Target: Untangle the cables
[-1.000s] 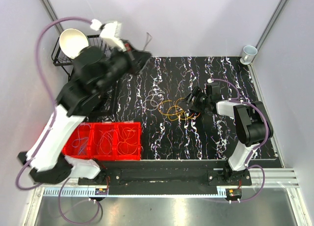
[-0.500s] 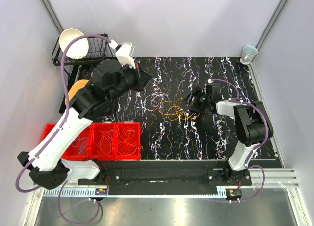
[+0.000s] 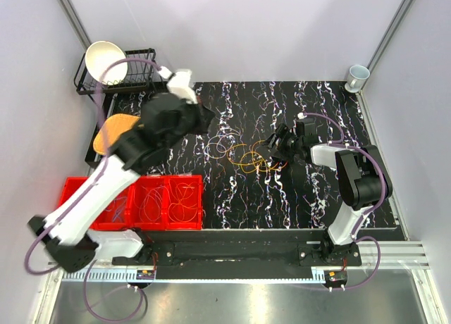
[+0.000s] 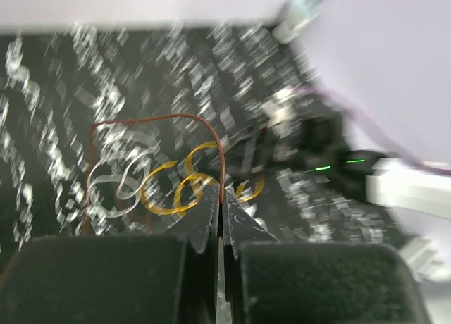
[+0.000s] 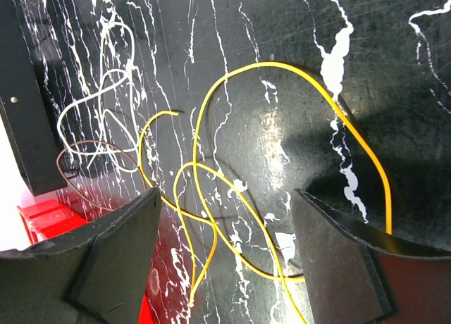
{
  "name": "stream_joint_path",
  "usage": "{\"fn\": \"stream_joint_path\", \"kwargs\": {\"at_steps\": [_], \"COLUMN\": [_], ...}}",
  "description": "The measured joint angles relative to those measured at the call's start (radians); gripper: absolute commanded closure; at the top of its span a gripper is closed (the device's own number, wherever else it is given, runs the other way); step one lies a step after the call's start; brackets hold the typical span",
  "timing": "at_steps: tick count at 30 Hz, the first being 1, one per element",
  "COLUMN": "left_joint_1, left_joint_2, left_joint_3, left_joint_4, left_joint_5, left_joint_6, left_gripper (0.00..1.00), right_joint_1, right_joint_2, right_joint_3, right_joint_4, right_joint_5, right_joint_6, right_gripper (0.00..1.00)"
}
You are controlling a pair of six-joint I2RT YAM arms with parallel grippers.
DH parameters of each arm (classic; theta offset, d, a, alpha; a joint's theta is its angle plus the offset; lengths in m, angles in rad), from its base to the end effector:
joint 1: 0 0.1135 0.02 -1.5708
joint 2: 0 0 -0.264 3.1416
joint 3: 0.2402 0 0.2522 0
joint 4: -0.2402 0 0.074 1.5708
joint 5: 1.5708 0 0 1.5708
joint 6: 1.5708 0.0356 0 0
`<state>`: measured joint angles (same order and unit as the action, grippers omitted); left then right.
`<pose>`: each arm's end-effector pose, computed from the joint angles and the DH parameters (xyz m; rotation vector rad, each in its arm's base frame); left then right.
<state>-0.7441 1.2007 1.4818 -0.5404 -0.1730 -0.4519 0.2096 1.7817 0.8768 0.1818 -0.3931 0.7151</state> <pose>0.1871 -0.1639 0.4573 0.1493 1.8748 -0.6783 0.3433 0.0870 0.1454 0.3906 2.3727 0.9088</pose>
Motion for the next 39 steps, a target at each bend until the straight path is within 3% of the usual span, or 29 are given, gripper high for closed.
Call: {"fn": "stream_joint_path", "kwargs": {"at_steps": [11, 23, 26, 27, 28, 31, 34, 39], "left_joint_1": [0.0, 0.0, 0.003, 0.005, 0.007, 0.014, 0.018, 0.018], "left_joint_2": [0.451, 0.57, 0.617, 0.631, 0.646, 0.679, 0.673, 0.608], "left_joint_3": [-0.092, -0.092, -0.091, -0.091, -0.09, -0.09, -0.1, -0.158], "left_joint_4": [-0.013, -0.007, -0.008, -0.009, -0.011, -0.023, -0.027, -0.02], "left_joint_5": [-0.109, -0.244, -0.261, -0.263, -0.266, -0.271, -0.275, -0.275], "left_joint_6": [-0.056, -0.099, -0.1, -0.099, -0.1, -0.106, -0.124, -0.144], "left_gripper": [1.0, 0.96, 0.88, 0.81, 0.66, 0.44, 0.33, 0.24], "right_joint_1": [0.0, 0.0, 0.0, 0.0, 0.0, 0.0, 0.0, 0.0], "right_joint_2": [0.0, 0.0, 0.0, 0.0, 0.001, 0.002, 0.005, 0.012], "right_joint_3": [0.0, 0.0, 0.0, 0.0, 0.0, 0.0, 0.0, 0.0], "right_joint_4": [0.0, 0.0, 0.0, 0.0, 0.0, 0.0, 0.0, 0.002], "right_joint_5": [-0.014, -0.021, -0.021, -0.021, -0.021, -0.021, -0.021, -0.028], "right_joint_6": [0.0, 0.007, 0.008, 0.009, 0.009, 0.009, 0.009, 0.011], "right_gripper": [0.2, 0.2, 0.2, 0.2, 0.2, 0.2, 0.2, 0.2]}}
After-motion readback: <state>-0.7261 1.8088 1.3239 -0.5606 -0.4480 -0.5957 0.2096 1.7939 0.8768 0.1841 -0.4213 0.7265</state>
